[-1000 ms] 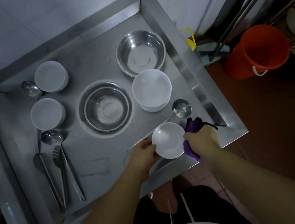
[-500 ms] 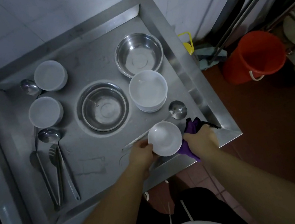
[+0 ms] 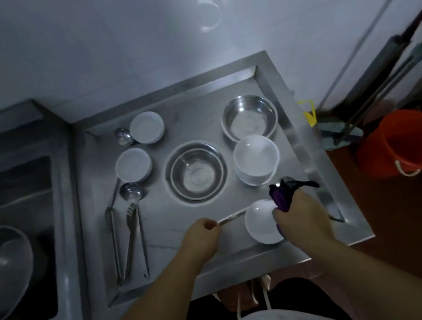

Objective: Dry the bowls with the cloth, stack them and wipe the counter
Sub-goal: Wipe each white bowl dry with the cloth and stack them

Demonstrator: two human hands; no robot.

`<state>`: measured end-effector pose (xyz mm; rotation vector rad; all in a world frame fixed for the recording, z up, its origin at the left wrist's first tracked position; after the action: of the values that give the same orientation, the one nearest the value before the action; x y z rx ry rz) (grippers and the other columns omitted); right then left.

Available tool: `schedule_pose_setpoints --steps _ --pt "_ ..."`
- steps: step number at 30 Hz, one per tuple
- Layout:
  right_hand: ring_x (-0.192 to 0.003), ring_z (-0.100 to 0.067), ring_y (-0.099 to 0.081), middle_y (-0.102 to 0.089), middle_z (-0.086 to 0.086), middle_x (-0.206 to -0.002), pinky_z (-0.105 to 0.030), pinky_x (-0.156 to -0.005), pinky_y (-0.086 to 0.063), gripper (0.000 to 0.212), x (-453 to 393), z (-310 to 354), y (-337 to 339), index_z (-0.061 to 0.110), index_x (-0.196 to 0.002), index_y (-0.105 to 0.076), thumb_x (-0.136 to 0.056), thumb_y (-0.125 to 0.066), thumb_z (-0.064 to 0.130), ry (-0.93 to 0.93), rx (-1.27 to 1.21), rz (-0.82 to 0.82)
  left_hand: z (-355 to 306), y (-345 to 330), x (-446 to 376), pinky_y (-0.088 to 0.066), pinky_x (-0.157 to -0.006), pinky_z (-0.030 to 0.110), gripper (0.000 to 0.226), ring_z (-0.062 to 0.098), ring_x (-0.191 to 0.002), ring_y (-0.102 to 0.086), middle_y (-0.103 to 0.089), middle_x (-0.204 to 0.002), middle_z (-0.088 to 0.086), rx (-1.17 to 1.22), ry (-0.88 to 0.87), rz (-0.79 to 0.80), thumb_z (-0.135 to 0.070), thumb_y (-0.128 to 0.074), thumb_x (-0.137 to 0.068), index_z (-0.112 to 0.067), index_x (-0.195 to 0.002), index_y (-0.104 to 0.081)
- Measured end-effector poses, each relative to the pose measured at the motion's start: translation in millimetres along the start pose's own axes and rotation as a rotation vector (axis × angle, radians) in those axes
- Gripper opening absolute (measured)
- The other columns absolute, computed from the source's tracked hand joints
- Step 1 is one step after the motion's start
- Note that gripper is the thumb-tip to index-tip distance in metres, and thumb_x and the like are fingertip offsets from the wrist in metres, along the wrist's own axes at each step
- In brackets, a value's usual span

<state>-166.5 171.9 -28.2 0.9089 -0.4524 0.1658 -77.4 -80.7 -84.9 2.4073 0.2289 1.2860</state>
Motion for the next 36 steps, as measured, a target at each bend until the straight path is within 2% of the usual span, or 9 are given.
schedule_pose_setpoints --steps 4,6,9,14,18,21,26,30,36 --pt "-0.070 -0.025 -0.059 -0.057 0.002 -0.076 -0.036 -0.062 -0.047 0.031 6 52 -29 0.023 -0.076 -0.040 -0.085 -0.069 0.022 0.152 0.090 0.083 11 45 4 -0.053 -0.100 0.035 0.035 0.025 -0.115 -0.065 -0.068 -0.130 0.005 -0.174 -0.046 -0.043 -0.032 -0.059 -0.103 -0.019 -0.135 -0.064" --pt "-0.079 -0.028 -0.063 -0.063 0.000 -0.087 -0.037 -0.064 -0.047 0.017 8 79 -46 0.018 -0.087 -0.052 -0.084 -0.068 0.022 0.249 0.161 0.120 19 67 0 -0.053 -0.098 0.035 0.036 0.023 -0.114 -0.064 -0.067 -0.132 0.004 -0.230 -0.042 -0.062 -0.032 -0.057 -0.103 -0.021 -0.137 -0.062" --pt "-0.090 -0.029 -0.065 -0.066 -0.004 -0.102 -0.035 -0.066 -0.043 0.029 8 113 -75 0.014 -0.111 -0.061 -0.084 -0.069 0.021 0.354 0.247 0.169 33 102 -9 -0.055 -0.088 0.034 0.037 0.022 -0.105 -0.066 -0.067 -0.130 0.003 -0.291 -0.033 -0.077 -0.029 -0.054 -0.102 -0.022 -0.138 -0.060" --pt "-0.085 -0.028 -0.067 -0.068 -0.007 -0.100 -0.042 -0.072 -0.057 0.032 0 162 -117 0.013 -0.116 -0.061 -0.086 -0.066 0.021 0.409 0.399 0.209 53 163 -39 -0.055 -0.090 0.035 0.040 0.025 -0.108 -0.066 -0.066 -0.131 0.005 -0.393 -0.033 -0.098 -0.029 -0.053 -0.100 -0.022 -0.138 -0.060" --pt "-0.085 -0.029 -0.067 -0.068 -0.007 -0.099 -0.041 -0.071 -0.057 0.027 -11 193 -150 0.014 -0.114 -0.060 -0.088 -0.061 0.020 0.427 0.497 0.222 62 207 -74 -0.045 -0.080 0.031 0.028 0.029 -0.109 -0.065 -0.068 -0.127 0.008 -0.441 -0.037 -0.114 -0.030 -0.054 -0.098 -0.021 -0.122 -0.065" --pt "-0.084 -0.030 -0.066 -0.065 -0.007 -0.097 -0.043 -0.072 -0.057 0.024 -20 214 -173 0.013 -0.112 -0.061 -0.089 -0.060 0.022 0.431 0.520 0.219 60 236 -103 -0.050 -0.082 0.033 0.023 0.032 -0.107 -0.068 -0.072 -0.120 0.011 -0.446 -0.054 -0.137 -0.033 -0.054 -0.099 -0.019 -0.112 -0.067" --pt "-0.084 -0.030 -0.064 -0.063 -0.007 -0.096 -0.046 -0.074 -0.059 0.022 -38 237 -205 0.012 -0.108 -0.060 -0.089 -0.061 0.022 0.370 0.518 0.227 46 273 -152 -0.045 -0.079 0.031 0.027 0.029 -0.100 -0.065 -0.071 -0.121 0.010 -0.392 -0.079 -0.174 -0.030 -0.065 -0.093 -0.018 -0.117 -0.067" --pt "-0.080 -0.030 -0.065 -0.062 -0.007 -0.091 -0.047 -0.074 -0.060 0.022 -51 244 -221 0.011 -0.106 -0.060 -0.089 -0.062 0.025 0.301 0.509 0.225 31 291 -190 -0.046 -0.082 0.033 0.031 0.032 -0.107 -0.065 -0.069 -0.124 0.013 -0.217 -0.073 -0.248 -0.028 -0.060 -0.098 -0.014 -0.126 -0.063" --pt "-0.083 -0.028 -0.063 -0.059 -0.004 -0.095 -0.043 -0.072 -0.058 0.031 -57 233 -236 0.012 -0.115 -0.059 -0.089 -0.065 0.027 0.190 0.503 0.254 25 285 -232 -0.034 -0.055 0.029 0.037 0.028 -0.087 -0.057 -0.069 -0.115 0.014 -0.210 0.026 -0.204 -0.032 -0.054 -0.098 -0.005 -0.122 -0.066"
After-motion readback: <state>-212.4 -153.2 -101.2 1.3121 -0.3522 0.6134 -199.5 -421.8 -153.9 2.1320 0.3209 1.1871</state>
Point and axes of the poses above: each hand's wrist, its own x-axis away from the middle knuckle, its own y-axis out of the back of the hand, z = x × y, the point moved 7 cm from there along -x, towards the middle knuckle
